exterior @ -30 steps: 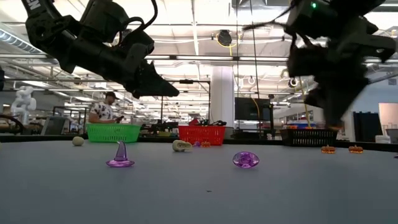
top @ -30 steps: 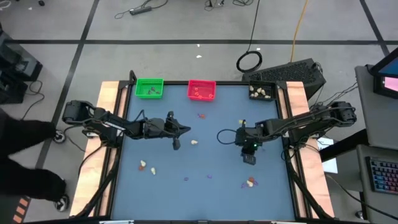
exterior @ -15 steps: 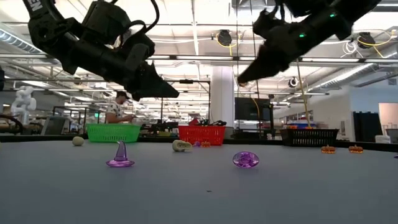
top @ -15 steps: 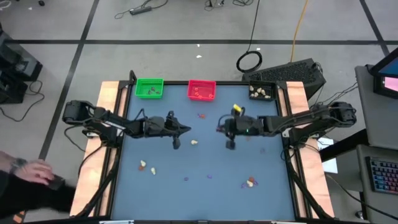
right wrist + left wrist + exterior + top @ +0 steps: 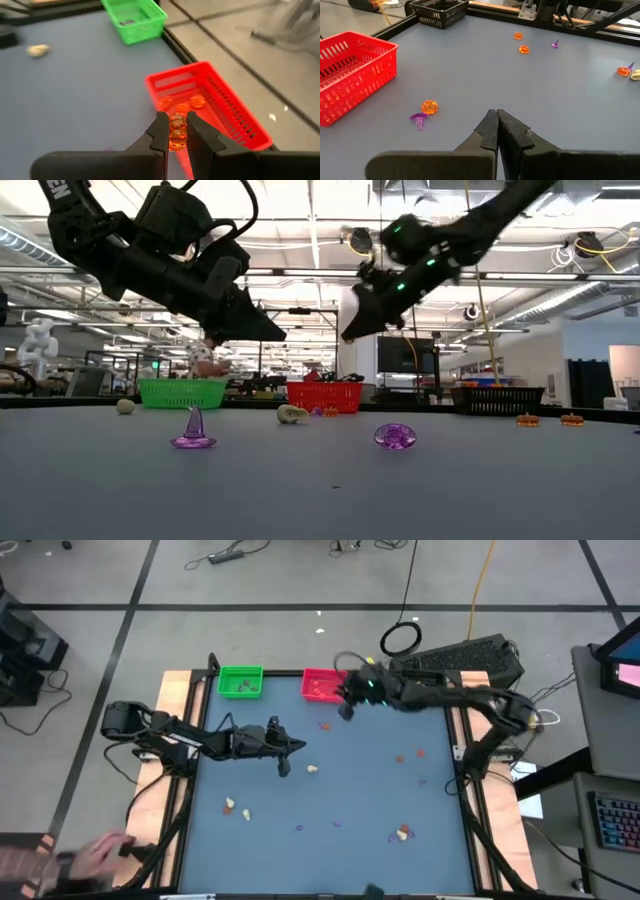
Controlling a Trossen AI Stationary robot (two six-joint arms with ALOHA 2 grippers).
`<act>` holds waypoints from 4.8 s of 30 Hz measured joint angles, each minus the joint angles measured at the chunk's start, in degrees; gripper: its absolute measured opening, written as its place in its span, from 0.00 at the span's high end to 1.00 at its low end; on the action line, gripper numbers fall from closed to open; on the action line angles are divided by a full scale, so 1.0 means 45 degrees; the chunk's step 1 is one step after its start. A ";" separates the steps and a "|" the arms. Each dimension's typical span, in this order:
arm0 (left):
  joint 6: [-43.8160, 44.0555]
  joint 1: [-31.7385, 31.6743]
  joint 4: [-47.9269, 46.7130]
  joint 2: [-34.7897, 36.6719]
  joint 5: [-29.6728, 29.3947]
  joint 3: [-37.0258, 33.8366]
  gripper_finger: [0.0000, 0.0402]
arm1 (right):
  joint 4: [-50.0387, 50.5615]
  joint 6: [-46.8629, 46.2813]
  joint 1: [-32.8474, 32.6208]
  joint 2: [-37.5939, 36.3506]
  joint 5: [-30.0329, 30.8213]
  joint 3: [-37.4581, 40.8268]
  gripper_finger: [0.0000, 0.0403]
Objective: Sort Halloween decoration
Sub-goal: Put the orange pumpkin toy into the red bin, then put the purple witch hat toy into the green bin
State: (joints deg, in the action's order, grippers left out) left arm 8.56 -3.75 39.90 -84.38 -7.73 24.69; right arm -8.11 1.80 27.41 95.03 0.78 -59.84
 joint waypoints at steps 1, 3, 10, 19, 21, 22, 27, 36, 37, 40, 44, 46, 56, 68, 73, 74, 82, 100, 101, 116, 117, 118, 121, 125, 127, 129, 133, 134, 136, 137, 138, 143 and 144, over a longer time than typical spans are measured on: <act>-0.0010 0.0000 0.0000 0.0000 -0.0001 0.0000 0.98 | 0.0360 0.0005 0.0267 0.0532 -0.0255 -0.0612 0.91; -0.0057 0.0000 -0.0014 0.0000 0.0000 0.0000 0.98 | 0.1033 0.0005 0.0703 0.1537 -0.0590 -0.1860 0.91; -0.0058 0.0005 -0.0044 0.0000 -0.0005 0.0000 0.98 | 0.4100 0.0194 0.1483 0.4696 -0.0909 -0.5926 0.91; -0.0008 0.0026 -0.0073 0.0000 0.0060 0.0000 0.98 | 0.6458 0.0180 0.1911 0.7314 -0.0996 -0.8868 0.91; 0.0002 0.0029 -0.0073 0.0000 0.0083 0.0000 0.98 | 0.6712 0.0175 0.1986 0.7685 -0.1325 -0.9224 0.91; 0.0005 0.0029 -0.0073 0.0000 0.0097 0.0000 0.98 | 0.6961 0.0181 0.2054 0.7780 -0.1550 -0.9360 0.91; 0.0001 0.0029 -0.0078 0.0000 0.0114 0.0000 0.98 | 0.7312 0.0047 0.2109 0.7758 -0.1560 -0.9527 0.89; 0.0005 0.0029 -0.0078 0.0000 0.0138 0.0000 0.98 | 0.7706 0.0103 0.2051 0.7193 -0.1520 -0.9527 0.70; 0.0005 0.0029 -0.0083 0.0000 0.0141 0.0000 0.98 | 0.7817 0.0133 0.2051 0.7056 -0.1502 -0.9523 0.69; 0.0000 0.0029 -0.0083 0.0000 0.0141 0.0000 0.98 | 0.8042 0.0257 0.2051 0.6485 -0.1492 -0.9523 0.66; 0.0003 0.0029 -0.0088 0.0000 0.0141 0.0000 0.98 | 0.8868 0.0869 0.1825 0.5588 -0.1458 -0.9506 0.71; 0.0000 0.0029 -0.0112 0.0000 0.0141 0.0000 0.98 | 0.8876 0.1259 0.1526 0.5177 -0.1463 -0.9256 0.78; -0.0050 0.0029 -0.0489 0.0000 0.0141 -0.0005 0.98 | 0.5030 0.1207 0.0149 0.2873 -0.1453 -0.5093 0.99; -0.0070 0.0107 -0.1529 0.0000 0.0368 0.0091 0.98 | -0.0441 -0.0349 -0.2205 -0.1294 -0.0081 0.2116 1.00; -0.0092 0.0448 -0.4390 0.0000 0.0384 0.0900 0.98 | -0.1578 -0.0979 -0.3699 -0.2399 0.0964 0.4107 1.00; -0.0093 0.0588 -0.4927 0.0000 0.0383 0.1120 0.98 | -0.1767 -0.1119 -0.4004 -0.2545 0.1216 0.4391 1.00; -0.0031 0.2276 -0.6717 0.0000 0.0811 0.2087 0.98 | -0.1814 -0.1697 -0.6502 -0.3447 0.3018 0.5452 1.00; 0.1493 0.6440 -0.4704 -0.0565 0.1351 0.2123 0.68 | -0.2031 -0.2266 -0.9402 -0.3373 0.4555 0.5612 1.00; 0.1685 0.6474 -0.4404 -0.0810 0.1303 0.2123 0.67 | -0.2078 -0.2263 -0.9432 -0.3378 0.4551 0.5607 1.00; 0.3116 0.6613 -0.4114 -0.3654 0.1263 0.3154 0.67 | -0.2145 -0.2157 -0.9450 -0.3378 0.4548 0.5602 1.00; 0.3047 0.6615 -0.4117 -0.3761 0.1277 0.3225 0.67 | -0.2145 -0.2157 -0.9450 -0.3377 0.4546 0.5602 1.00; 0.3031 0.6615 -0.4104 -0.3817 0.1281 0.3289 0.67 | -0.2140 -0.2155 -0.9450 -0.3377 0.4549 0.5602 1.00; 0.3041 0.6615 -0.4093 -0.3841 0.1282 0.3313 0.67 | -0.2145 -0.2152 -0.9450 -0.3378 0.4545 0.5602 1.00; 0.3253 0.6615 -0.4304 -0.3847 0.1077 0.3313 0.71 | -0.2145 -0.2157 -0.9450 -0.3375 0.4545 0.5602 1.00; 0.3360 0.6615 -0.4369 -0.3847 0.1039 0.3313 0.77 | -0.2145 -0.2157 -0.9450 -0.3378 0.4545 0.5602 1.00; 0.3366 0.6615 -0.4398 -0.3847 0.1035 0.3313 0.84 | -0.2145 -0.2156 -0.9450 -0.3378 0.4550 0.5602 1.00; 0.3361 0.6615 -0.4376 -0.3842 0.1010 0.3313 0.97 | -0.2145 -0.2157 -0.9450 -0.3378 0.4555 0.5602 1.00; 0.3361 0.6615 -0.4376 -0.3842 0.1001 0.3313 0.97 | -0.2145 -0.2157 -0.9450 -0.3373 0.4554 0.5602 1.00; 0.3356 0.6615 -0.4377 -0.3842 0.0987 0.3313 0.98 | -0.2145 -0.2157 -0.9450 -0.3377 0.4555 0.5602 1.00; 0.3356 0.6615 -0.4385 -0.3829 0.0977 0.3313 0.98 | -0.2145 -0.2157 -0.9450 -0.3378 0.4560 0.5602 1.00; 0.3352 0.6615 -0.4419 -0.3792 0.0946 0.3313 0.98 | -0.2145 -0.2157 -0.9450 -0.3377 0.4560 0.5602 1.00; 0.3249 0.6525 -0.4477 -0.3090 0.0793 0.3303 0.99 | -0.2145 -0.2157 -0.9450 -0.3378 0.4565 0.5602 1.00; 0.3242 0.6463 -0.4556 -0.2867 0.0794 0.3303 0.99 | -0.2145 -0.2157 -0.9450 -0.3378 0.4565 0.5602 1.00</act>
State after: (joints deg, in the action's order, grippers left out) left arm 23.15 25.34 19.40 -97.28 -4.15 39.55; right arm -17.76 -7.90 -15.11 79.84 21.32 -34.63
